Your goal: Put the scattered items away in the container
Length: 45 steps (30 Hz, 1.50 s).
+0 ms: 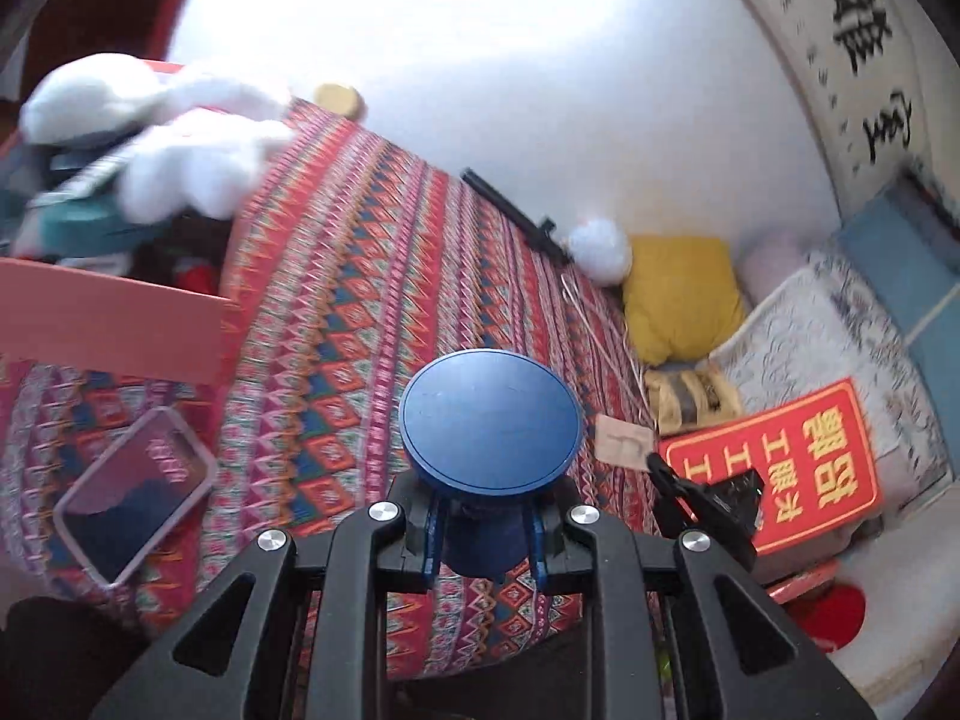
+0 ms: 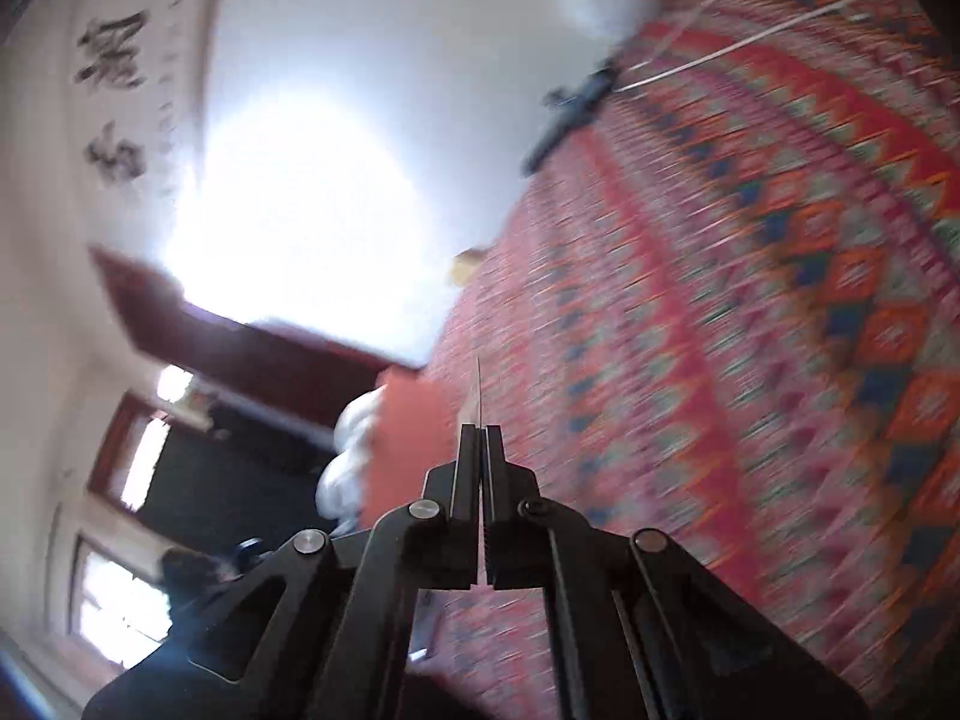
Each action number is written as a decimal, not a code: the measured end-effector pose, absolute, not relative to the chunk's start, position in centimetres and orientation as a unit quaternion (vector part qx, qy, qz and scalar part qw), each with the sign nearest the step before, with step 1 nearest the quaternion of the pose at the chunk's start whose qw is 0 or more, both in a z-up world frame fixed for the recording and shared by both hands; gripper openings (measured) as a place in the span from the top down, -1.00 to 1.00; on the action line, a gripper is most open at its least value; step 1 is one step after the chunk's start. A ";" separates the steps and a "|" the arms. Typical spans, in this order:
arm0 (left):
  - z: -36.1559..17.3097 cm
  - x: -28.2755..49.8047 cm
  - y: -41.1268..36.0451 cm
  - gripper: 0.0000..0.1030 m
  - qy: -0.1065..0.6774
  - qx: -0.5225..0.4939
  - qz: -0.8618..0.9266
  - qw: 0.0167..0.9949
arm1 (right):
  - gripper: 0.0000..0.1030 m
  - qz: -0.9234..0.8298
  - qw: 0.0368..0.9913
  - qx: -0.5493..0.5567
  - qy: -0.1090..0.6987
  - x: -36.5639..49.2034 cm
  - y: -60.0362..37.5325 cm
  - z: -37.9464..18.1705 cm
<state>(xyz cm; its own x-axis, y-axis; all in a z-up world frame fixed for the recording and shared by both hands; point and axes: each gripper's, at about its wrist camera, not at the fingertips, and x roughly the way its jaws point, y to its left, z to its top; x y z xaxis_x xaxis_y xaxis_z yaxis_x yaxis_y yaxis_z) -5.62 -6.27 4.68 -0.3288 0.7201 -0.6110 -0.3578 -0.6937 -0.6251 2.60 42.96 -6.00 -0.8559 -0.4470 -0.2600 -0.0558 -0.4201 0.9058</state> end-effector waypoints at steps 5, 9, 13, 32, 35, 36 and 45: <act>5.7 -6.0 -13.4 0.66 -0.227 -0.440 0.809 0.318 | 1.00 -0.805 0.219 0.238 -0.498 -0.7 34.3 -0.6; 7.0 -8.2 -19.0 0.66 -0.245 -0.412 0.827 0.293 | 1.00 -0.807 0.282 0.261 -0.449 -4.6 26.3 2.8; 8.4 -11.7 -23.2 0.65 -0.237 -0.384 0.854 0.260 | 1.00 -0.812 0.309 0.297 -0.397 -10.3 18.6 4.0; 6.0 -15.7 -22.8 -0.68 -0.046 -0.327 0.941 0.070 | -0.94 -0.894 0.179 0.366 -0.187 -16.9 6.5 0.4; 8.1 -12.4 -20.9 -0.71 -0.026 -0.307 0.949 0.059 | -0.94 -0.902 0.174 0.347 -0.189 -14.2 7.2 1.9; 8.8 -11.2 -20.2 -0.90 -0.023 -0.300 0.952 0.058 | -0.94 -0.905 0.172 0.340 -0.188 -13.1 7.5 2.4; 13.9 -0.1 -14.3 -1.00 0.020 -0.246 0.967 0.059 | -0.99 -0.936 0.099 0.301 -0.152 -2.3 10.0 8.3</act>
